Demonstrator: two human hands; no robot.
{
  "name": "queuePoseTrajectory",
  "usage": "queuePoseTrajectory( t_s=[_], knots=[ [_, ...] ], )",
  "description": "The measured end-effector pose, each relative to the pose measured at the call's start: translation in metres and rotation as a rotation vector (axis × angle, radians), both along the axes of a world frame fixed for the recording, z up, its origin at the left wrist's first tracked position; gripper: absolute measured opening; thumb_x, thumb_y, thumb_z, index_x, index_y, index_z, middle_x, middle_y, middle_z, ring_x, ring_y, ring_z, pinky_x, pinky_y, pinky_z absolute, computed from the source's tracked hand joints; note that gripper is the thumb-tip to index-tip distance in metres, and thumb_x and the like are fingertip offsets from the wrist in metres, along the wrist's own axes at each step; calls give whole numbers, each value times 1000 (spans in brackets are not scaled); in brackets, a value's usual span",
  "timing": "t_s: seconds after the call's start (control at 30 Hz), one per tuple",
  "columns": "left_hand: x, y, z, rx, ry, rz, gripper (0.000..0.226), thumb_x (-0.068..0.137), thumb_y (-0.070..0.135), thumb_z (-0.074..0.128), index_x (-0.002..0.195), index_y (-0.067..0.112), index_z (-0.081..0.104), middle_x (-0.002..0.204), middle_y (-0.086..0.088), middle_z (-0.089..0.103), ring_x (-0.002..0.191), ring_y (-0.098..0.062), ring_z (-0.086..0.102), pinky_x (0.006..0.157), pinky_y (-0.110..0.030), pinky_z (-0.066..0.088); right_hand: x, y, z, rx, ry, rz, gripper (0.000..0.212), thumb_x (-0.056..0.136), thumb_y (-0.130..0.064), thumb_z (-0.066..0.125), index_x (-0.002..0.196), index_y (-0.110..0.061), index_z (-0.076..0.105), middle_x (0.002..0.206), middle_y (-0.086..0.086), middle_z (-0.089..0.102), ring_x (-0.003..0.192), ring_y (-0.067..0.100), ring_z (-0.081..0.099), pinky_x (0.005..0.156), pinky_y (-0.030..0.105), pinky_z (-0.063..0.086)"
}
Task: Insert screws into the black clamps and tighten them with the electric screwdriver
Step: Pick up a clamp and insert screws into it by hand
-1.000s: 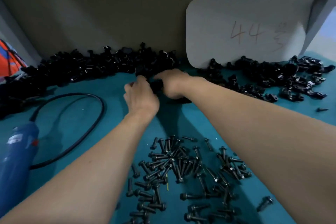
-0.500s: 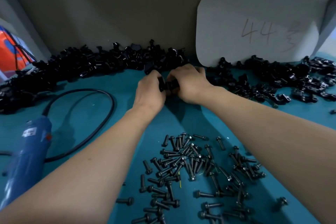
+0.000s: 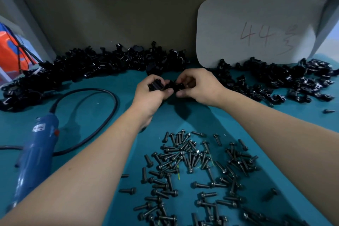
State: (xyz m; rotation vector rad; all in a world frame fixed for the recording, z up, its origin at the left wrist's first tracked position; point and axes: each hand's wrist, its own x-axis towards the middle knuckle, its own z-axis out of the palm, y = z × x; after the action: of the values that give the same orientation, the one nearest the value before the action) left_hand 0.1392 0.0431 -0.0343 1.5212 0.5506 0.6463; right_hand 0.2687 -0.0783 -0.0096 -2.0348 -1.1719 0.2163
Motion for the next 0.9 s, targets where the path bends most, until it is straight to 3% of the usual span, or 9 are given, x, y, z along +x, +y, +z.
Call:
queuePoseTrajectory(
  t_s=[0.1, 0.2, 0.4, 0.53, 0.63, 0.73, 0.8, 0.9],
  knots=[
    [-7, -8, 11, -277, -82, -64, 33, 91, -15, 64, 78, 14, 56, 95, -1, 77, 90, -21, 72, 83, -30, 62, -7, -11, 2, 85, 154, 43, 30, 72, -17, 93, 90, -25, 69, 79, -11, 66, 67, -5, 58, 66, 8, 46],
    [-20, -18, 28, -542, -180, -106, 30, 94, -10, 62, 78, 14, 58, 83, -3, 78, 80, -19, 72, 66, -23, 61, -23, -26, 12, 220, 369, 86, 28, 69, -11, 92, 86, -19, 70, 74, -10, 67, 68, -1, 61, 65, 15, 51],
    [-76, -64, 61, -678, -275, -137, 26, 95, 7, 67, 73, 18, 61, 78, -2, 70, 65, -8, 64, 51, -15, 51, -92, -71, 53, 358, 618, 190, 25, 65, -14, 84, 81, -13, 65, 75, -2, 70, 69, 7, 65, 67, 21, 55],
    [-129, -100, 72, -596, -288, -95, 25, 93, 10, 70, 70, 18, 67, 85, -1, 76, 66, -4, 67, 55, -14, 52, -154, -111, 62, 374, 787, 200, 18, 77, -15, 76, 90, -7, 67, 81, 4, 72, 73, 12, 69, 70, 22, 57],
    [-167, -121, 73, -560, -288, -104, 10, 86, 19, 76, 81, 17, 67, 98, -3, 79, 73, -4, 68, 60, -14, 53, -196, -131, 55, 426, 972, 203, 17, 79, -13, 73, 93, -7, 68, 88, 8, 74, 81, 16, 73, 74, 23, 59],
    [-200, -132, 63, -480, -293, -104, 24, 74, 28, 82, 83, 20, 62, 98, -1, 77, 75, -7, 65, 66, -16, 54, -228, -140, 41, 528, 1141, 206, 27, 79, -7, 76, 103, -5, 63, 96, 18, 71, 87, 22, 75, 75, 24, 59],
    [-216, -137, 51, -398, -278, -66, 30, 71, 29, 89, 83, 23, 62, 94, 1, 73, 72, -8, 59, 64, -17, 52, -241, -144, 31, 606, 1216, 206, 43, 80, -4, 78, 117, -13, 58, 101, 23, 68, 94, 28, 75, 78, 27, 59],
    [-231, -136, 28, -290, -231, -7, 44, 72, 26, 88, 105, 28, 59, 95, 6, 71, 77, -9, 63, 75, -25, 50, -253, -145, 19, 633, 1171, 239, 61, 85, -4, 77, 136, -34, 60, 104, 17, 66, 103, 31, 73, 86, 30, 58]
  ],
)
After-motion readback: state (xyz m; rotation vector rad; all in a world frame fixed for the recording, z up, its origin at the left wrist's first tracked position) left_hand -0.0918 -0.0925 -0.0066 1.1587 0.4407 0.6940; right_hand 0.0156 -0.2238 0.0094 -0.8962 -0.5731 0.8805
